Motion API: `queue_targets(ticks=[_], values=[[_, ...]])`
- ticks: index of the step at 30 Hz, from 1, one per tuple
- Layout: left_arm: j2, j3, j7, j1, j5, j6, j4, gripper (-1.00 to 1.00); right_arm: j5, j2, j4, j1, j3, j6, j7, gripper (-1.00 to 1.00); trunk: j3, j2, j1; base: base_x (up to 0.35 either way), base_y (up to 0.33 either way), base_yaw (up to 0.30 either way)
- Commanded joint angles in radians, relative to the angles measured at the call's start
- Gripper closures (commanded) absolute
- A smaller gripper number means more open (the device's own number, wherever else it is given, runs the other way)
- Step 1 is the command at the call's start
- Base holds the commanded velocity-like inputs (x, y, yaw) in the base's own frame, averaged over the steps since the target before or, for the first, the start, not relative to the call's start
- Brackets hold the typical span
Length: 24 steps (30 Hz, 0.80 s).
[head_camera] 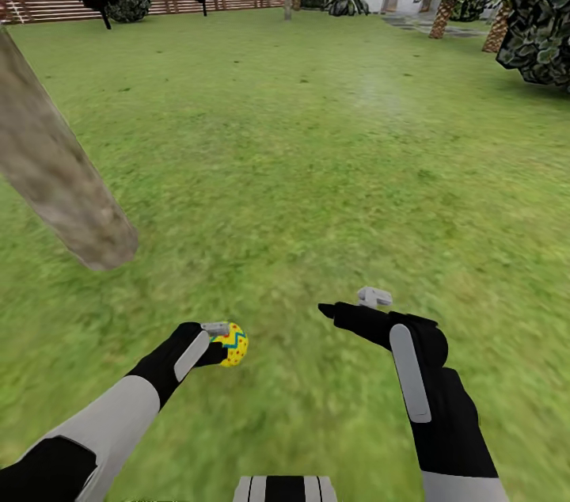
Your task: Take the three Easter eggs out of the wicker basket on the lawn in the garden, then place them on the lawn next to a single tree (choose any tree) so that all three eggs are next to the same tree and none are left in the basket.
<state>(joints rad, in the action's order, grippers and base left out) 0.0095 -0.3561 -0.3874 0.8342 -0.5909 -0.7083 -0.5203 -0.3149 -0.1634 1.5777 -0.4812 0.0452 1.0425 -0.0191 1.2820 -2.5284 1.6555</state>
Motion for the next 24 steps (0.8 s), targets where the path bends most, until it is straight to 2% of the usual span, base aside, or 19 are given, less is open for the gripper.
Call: queue_targets(ticks=[1, 6, 24], values=[[0.001, -0.007, -0.008, 0.001, -0.010, -0.002, -0.001, -1.00, -0.004, -0.001, 0.001, 0.000, 0.002, 0.005, -0.002, -1.00, -0.003, 0.000, -0.001, -0.005, 0.000, 0.281], [0.001, -0.007, -0.007, 0.001, -0.010, -0.002, -0.001, -1.00, -0.004, -0.001, 0.000, 0.000, 0.002, 0.005, -0.001, -1.00, -0.023, 0.001, -0.003, -0.001, 0.000, 0.089], [0.001, -0.007, -0.008, 0.000, -0.010, -0.002, -0.001, -1.00, -0.005, -0.003, 0.003, 0.000, -0.017, 0.005, -0.001, -1.00, -0.093, 0.005, -0.011, 0.000, 0.000, 0.003]])
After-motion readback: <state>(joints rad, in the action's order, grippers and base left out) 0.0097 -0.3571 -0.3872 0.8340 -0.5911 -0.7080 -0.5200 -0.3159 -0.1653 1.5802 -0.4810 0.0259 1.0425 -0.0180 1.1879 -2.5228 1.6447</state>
